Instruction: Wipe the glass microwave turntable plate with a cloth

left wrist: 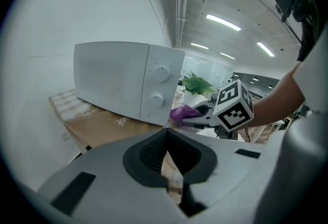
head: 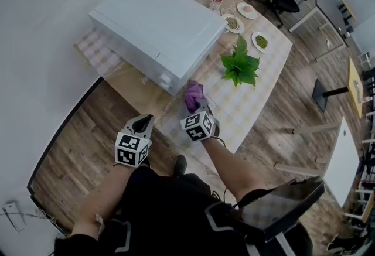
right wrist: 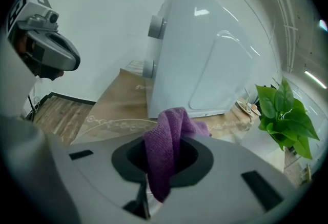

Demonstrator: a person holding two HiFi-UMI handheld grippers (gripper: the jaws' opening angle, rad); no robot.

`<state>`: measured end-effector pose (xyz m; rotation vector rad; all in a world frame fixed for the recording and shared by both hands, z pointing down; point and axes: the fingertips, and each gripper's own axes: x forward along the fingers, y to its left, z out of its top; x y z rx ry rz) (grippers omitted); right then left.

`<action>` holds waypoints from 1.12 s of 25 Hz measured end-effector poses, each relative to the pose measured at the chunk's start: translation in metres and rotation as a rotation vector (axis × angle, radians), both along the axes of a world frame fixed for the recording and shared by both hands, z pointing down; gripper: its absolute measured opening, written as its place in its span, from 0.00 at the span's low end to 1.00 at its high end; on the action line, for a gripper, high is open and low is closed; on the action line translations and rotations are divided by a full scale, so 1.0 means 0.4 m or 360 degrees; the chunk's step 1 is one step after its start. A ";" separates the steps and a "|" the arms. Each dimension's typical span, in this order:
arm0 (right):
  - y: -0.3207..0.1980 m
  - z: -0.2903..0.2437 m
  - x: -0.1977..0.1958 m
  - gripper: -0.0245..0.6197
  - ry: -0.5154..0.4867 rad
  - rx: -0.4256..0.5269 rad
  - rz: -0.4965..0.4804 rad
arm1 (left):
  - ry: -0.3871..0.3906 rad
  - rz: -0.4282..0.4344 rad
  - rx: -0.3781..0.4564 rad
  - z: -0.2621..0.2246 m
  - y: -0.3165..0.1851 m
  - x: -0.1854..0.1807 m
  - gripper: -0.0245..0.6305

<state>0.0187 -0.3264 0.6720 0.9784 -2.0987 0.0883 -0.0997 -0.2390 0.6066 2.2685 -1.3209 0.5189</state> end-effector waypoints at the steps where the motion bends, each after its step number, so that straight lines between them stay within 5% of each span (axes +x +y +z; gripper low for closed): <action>1: 0.008 0.003 -0.012 0.12 -0.0005 -0.0012 -0.0012 | 0.0003 0.0006 0.0007 -0.003 0.001 0.000 0.05; 28: 0.194 0.018 -0.219 0.13 -0.0199 -0.0293 -0.0137 | 0.0018 -0.0033 0.0092 -0.056 0.069 -0.052 0.05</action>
